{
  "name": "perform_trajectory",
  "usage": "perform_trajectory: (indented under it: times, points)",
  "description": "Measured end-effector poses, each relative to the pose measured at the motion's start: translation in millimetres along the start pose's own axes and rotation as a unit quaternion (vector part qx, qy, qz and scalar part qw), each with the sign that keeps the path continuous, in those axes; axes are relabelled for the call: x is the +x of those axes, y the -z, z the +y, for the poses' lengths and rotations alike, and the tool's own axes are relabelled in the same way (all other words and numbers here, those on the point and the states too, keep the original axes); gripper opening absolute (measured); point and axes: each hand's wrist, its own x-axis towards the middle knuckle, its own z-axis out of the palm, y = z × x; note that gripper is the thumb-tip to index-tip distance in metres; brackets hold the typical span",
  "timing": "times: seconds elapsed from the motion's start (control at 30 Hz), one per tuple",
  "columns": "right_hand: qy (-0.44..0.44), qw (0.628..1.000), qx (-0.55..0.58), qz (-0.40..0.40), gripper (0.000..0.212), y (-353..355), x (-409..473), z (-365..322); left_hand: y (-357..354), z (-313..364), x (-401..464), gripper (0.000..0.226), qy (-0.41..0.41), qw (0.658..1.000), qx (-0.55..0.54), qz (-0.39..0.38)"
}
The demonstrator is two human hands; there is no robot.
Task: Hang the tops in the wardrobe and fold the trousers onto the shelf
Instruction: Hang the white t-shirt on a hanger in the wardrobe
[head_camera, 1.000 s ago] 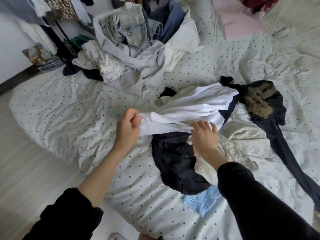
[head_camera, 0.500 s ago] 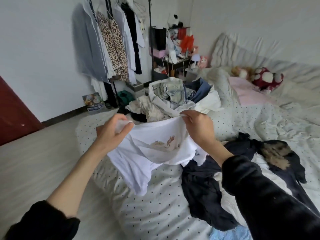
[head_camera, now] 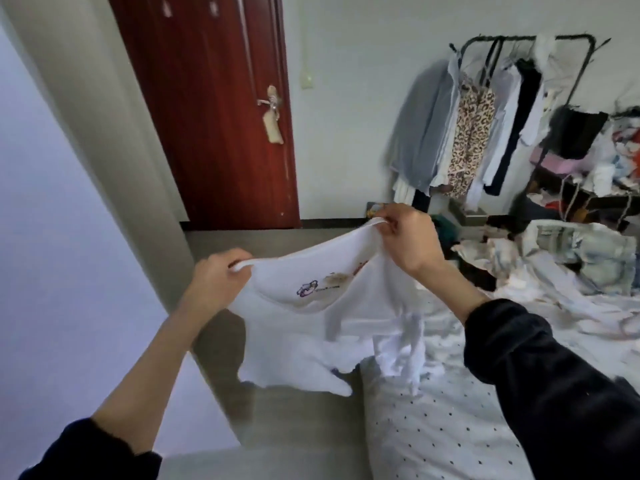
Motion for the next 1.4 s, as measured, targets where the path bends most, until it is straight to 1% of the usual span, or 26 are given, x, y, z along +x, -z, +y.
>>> perform_trajectory:
  times: [0.07, 0.13, 0.2, 0.23, 0.27, 0.37, 0.43, 0.47, 0.53, 0.6, 0.7, 0.8, 0.83, 0.9, 0.97, 1.0, 1.03, 1.1, 1.13, 1.2, 1.27, 1.33, 1.37, 1.4]
  points:
    - [-0.028, 0.996, 0.069, -0.048, 0.02, -29, 7, -24, 25, -23, -20, 0.014, 0.041, 0.999, -0.01, 0.032]
    - [-0.022, 0.989, 0.108, -0.099, 0.02, -55, 11, -47, 47, -43, -42, 0.011, 0.07, 0.995, -0.02, 0.064]
    - [0.026, 0.979, 0.118, -0.163, 0.02, -85, 10, -73, 70, -63, -72, 0.007, 0.114, 0.989, -0.002, 0.095]
    - [0.045, 0.972, 0.119, -0.196, 0.021, -99, 8, -86, 80, -75, -86, 0.01, 0.134, 0.985, 0.012, 0.107]
    - [0.06, 0.967, 0.115, -0.22, 0.021, -107, 5, -93, 86, -81, -96, 0.012, 0.147, 0.983, 0.021, 0.111]
    - [0.15, 0.944, 0.106, -0.276, 0.022, -141, -4, -125, 113, -102, -134, 0.011, 0.222, 0.958, 0.065, 0.169]
    - [0.206, 0.927, 0.084, -0.302, 0.023, -155, -10, -145, 127, -108, -153, 0.011, 0.278, 0.932, 0.09, 0.213]
    - [0.23, 0.92, 0.069, -0.31, 0.025, -159, -13, -153, 134, -110, -161, 0.011, 0.304, 0.92, 0.086, 0.231]
    - [0.277, 0.908, 0.05, -0.311, 0.03, -165, -17, -169, 144, -112, -175, 0.012, 0.354, 0.893, 0.056, 0.272]
    - [0.297, 0.901, 0.045, -0.312, 0.032, -174, -21, -184, 154, -115, -194, 0.015, 0.391, 0.86, 0.029, 0.326]
    - [0.271, 0.899, 0.063, -0.339, 0.021, -188, -25, -207, 164, -116, -218, 0.015, 0.418, 0.82, 0.0, 0.39]
    - [0.234, 0.878, 0.098, -0.405, 0.013, -204, -33, -241, 171, -125, -244, 0.017, 0.449, 0.791, -0.015, 0.415]
    - [0.221, 0.869, 0.11, -0.429, 0.012, -209, -37, -254, 174, -131, -254, 0.018, 0.46, 0.777, -0.024, 0.429]
    - [0.205, 0.853, 0.133, -0.461, 0.013, -217, -48, -285, 181, -144, -275, 0.02, 0.474, 0.735, -0.065, 0.48]
    - [0.206, 0.846, 0.172, -0.461, 0.014, -222, -58, -312, 187, -154, -290, 0.019, 0.471, 0.693, -0.106, 0.535]
    - [0.208, 0.84, 0.199, -0.46, 0.02, -228, -64, -328, 192, -160, -298, 0.02, 0.47, 0.673, -0.112, 0.56]
    - [0.206, 0.834, 0.227, -0.459, 0.023, -231, -69, -343, 197, -167, -304, 0.021, 0.469, 0.662, -0.113, 0.574]
    - [0.201, 0.821, 0.26, -0.466, 0.018, -243, -75, -371, 208, -183, -316, 0.02, 0.471, 0.663, -0.104, 0.573]
    - [0.207, 0.816, 0.26, -0.472, 0.018, -250, -75, -381, 212, -190, -321, 0.019, 0.473, 0.671, -0.094, 0.563]
    - [0.238, 0.801, 0.229, -0.5, 0.022, -269, -77, -403, 224, -209, -333, 0.017, 0.482, 0.686, -0.063, 0.542]
    - [0.262, 0.786, 0.182, -0.53, 0.023, -292, -83, -429, 237, -230, -343, 0.014, 0.5, 0.686, -0.01, 0.528]
    - [0.278, 0.792, 0.135, -0.526, 0.038, -314, -91, -455, 249, -247, -352, 0.008, 0.528, 0.692, 0.026, 0.491]
    - [0.294, 0.804, 0.112, -0.504, 0.04, -321, -94, -464, 254, -255, -356, 0.009, 0.54, 0.706, 0.014, 0.457]
    - [0.316, 0.816, 0.099, -0.474, 0.04, -330, -98, -475, 259, -263, -360, 0.012, 0.548, 0.728, -0.016, 0.411]
